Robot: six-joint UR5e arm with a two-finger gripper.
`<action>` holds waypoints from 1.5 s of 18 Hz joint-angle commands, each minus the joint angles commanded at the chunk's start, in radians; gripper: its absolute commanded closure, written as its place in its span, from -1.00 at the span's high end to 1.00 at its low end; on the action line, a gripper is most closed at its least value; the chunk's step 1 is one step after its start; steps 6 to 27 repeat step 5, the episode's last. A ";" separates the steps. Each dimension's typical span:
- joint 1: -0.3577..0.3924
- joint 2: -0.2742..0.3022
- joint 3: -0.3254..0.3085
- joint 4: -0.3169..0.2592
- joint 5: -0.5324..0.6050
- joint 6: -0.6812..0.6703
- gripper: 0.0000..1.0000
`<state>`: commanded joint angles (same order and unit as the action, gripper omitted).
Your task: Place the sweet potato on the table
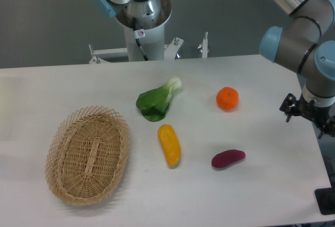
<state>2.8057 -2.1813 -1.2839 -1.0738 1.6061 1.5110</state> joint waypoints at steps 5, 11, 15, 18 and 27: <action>0.000 0.000 -0.003 0.002 0.000 0.000 1.00; 0.000 0.000 -0.003 0.002 0.000 0.000 1.00; 0.000 0.000 -0.003 0.002 0.000 0.000 1.00; 0.000 0.000 -0.003 0.002 0.000 0.000 1.00; 0.000 0.000 -0.003 0.002 0.000 0.000 1.00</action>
